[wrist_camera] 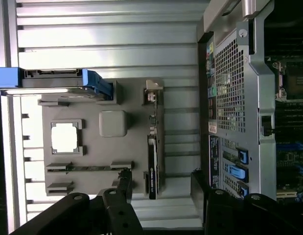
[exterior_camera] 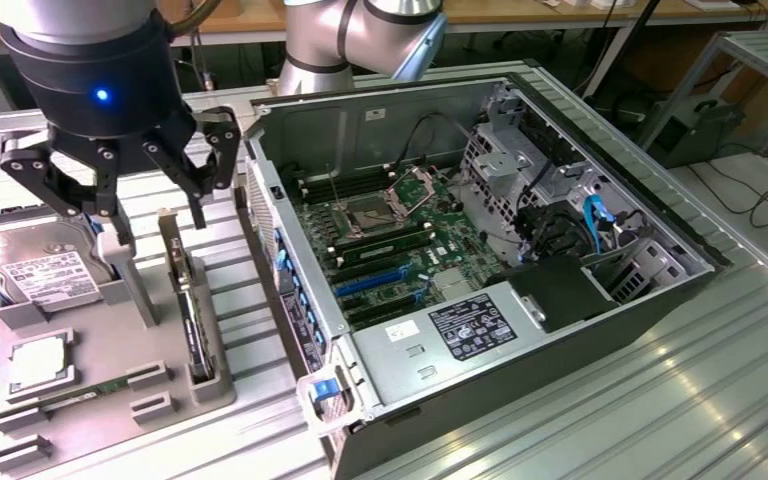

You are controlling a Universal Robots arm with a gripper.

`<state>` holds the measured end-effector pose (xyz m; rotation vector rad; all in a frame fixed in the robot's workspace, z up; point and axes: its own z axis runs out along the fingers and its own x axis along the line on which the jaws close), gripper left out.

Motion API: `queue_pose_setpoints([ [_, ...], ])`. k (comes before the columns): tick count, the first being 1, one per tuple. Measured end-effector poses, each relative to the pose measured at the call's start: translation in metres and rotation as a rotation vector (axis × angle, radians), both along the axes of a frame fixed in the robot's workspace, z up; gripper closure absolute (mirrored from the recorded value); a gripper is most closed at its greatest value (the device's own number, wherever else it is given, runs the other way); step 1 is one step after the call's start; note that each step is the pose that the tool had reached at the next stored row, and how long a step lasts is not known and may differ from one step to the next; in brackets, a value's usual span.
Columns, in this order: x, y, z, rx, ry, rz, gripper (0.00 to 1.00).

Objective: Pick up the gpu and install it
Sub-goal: 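Pick up the gpu and move the gpu toward the slot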

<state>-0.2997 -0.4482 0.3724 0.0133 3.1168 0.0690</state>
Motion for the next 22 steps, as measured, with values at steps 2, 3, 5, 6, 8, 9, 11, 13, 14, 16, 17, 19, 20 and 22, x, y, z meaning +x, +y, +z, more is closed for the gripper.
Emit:
queue_pose_setpoints([
  [2,0.0,0.0,-0.005,-0.0001,0.0001,0.033,0.4],
  [3,0.0,0.0,-0.007,0.0,0.0,0.036,0.4],
  [5,0.0,-0.0001,-0.0109,0.0001,0.0,0.037,0.4],
  [6,0.0,-0.0002,-0.012,0.0002,0.0,0.037,0.4],
  [8,0.0,-0.0002,-0.0131,-0.0005,0.0001,0.037,0.4],
  [9,0.0,-0.0003,-0.0142,-0.0005,-0.0001,0.037,0.4],
  [11,0.0,-0.0004,-0.0181,-0.0006,0.0,0.037,0.4],
  [13,0.0,-0.0004,-0.0214,-0.0006,0.0,0.037,0.4],
  [14,0.0,-0.0005,-0.0235,-0.0007,0.0001,0.037,0.4],
  [16,0.0,-0.0007,-0.0311,-0.0005,-0.0001,0.037,0.4],
  [17,0.0,-0.0007,-0.0333,-0.0005,0.0,0.037,0.4],
  [19,0.0,-0.0007,-0.0364,-0.0006,0.0,0.037,0.4],
  [20,0.0,-0.0007,-0.0375,-0.0006,0.0,0.037,0.4],
  [22,0.0,-0.0013,-0.0416,-0.0006,0.0,0.036,0.4],
])
